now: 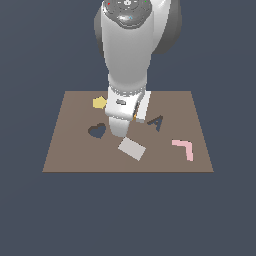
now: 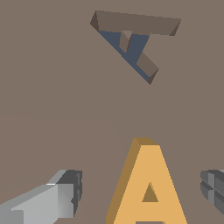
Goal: Insert a designated object into the corresponding slot on a board.
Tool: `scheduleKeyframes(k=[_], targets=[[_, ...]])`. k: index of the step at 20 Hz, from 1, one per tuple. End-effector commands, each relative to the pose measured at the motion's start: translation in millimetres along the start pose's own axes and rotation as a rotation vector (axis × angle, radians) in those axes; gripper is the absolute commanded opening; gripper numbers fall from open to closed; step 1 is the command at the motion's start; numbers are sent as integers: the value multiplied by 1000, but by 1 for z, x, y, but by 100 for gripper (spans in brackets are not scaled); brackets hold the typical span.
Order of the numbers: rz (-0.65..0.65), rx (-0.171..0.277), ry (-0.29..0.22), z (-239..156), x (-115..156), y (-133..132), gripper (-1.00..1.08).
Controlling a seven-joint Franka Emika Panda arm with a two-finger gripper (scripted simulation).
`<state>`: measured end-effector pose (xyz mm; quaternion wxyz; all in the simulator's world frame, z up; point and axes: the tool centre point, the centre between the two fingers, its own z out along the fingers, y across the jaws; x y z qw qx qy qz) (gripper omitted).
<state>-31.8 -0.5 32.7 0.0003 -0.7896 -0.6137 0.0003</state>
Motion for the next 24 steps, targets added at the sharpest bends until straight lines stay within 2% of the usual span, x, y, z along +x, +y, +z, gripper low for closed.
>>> scheduleKeyframes(k=[1, 2, 18, 24], targets=[[-1, -1, 0, 3, 0, 0, 100], [-1, -1, 0, 3, 0, 0, -100], [-2, -1, 0, -1, 0, 0, -100], [-44, -1, 0, -1, 4, 2, -100]])
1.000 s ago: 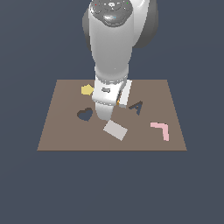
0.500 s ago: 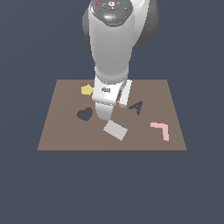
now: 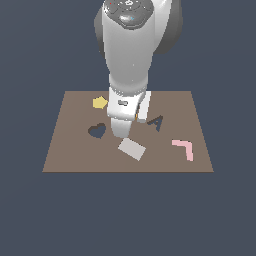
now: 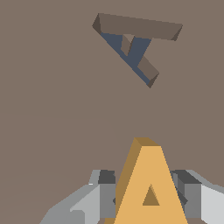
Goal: Insert a designated object into the corresponding slot on a board.
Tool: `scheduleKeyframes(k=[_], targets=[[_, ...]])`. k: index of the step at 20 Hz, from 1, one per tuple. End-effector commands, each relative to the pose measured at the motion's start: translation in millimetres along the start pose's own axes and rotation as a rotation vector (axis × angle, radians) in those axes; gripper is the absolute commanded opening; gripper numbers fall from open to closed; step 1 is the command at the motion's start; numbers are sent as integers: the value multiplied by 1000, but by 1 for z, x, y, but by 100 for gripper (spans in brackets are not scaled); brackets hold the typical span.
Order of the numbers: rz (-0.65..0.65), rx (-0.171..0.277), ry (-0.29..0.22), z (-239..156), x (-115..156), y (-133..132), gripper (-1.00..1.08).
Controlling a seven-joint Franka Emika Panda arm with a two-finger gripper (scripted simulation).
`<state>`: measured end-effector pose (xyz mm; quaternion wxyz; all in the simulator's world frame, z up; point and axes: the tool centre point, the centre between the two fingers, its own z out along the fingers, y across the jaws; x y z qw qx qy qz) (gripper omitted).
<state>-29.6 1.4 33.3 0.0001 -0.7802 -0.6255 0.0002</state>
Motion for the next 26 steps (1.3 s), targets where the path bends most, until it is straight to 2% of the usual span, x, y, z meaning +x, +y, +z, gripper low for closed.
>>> scheduleKeyframes(k=[1, 11, 26], targets=[[-28, 0, 0, 0, 2, 1, -100], [-261, -1, 0, -2, 23, 10, -100], [-840, -2, 0, -6, 78, 7, -100]])
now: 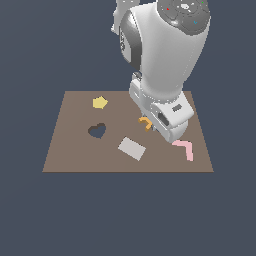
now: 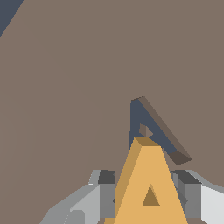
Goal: Insert a designated object into the corresponding slot on a board.
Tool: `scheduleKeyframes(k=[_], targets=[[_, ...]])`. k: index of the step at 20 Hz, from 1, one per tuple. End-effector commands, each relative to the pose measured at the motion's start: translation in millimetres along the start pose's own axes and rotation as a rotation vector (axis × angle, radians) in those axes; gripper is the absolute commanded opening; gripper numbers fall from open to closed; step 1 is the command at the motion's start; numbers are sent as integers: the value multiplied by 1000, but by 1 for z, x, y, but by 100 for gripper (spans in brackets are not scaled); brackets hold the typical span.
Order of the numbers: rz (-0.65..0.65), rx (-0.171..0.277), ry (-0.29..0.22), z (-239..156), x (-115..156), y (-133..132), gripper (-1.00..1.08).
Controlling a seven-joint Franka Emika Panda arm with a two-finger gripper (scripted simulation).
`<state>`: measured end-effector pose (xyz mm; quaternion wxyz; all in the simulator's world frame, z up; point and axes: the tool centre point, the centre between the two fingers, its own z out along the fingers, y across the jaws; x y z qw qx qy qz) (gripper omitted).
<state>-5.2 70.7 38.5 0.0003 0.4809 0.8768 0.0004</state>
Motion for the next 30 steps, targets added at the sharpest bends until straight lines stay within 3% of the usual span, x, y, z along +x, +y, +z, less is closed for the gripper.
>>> scheduleKeyframes(k=[1, 12, 25, 26, 30], targets=[[-83, 0, 0, -1, 7, 4, -100], [-293, 0, 0, -2, 27, 9, -100], [-314, 0, 0, 8, 29, 8, -100], [-314, 0, 0, 8, 29, 8, 100], [-314, 0, 0, 8, 29, 8, 100]])
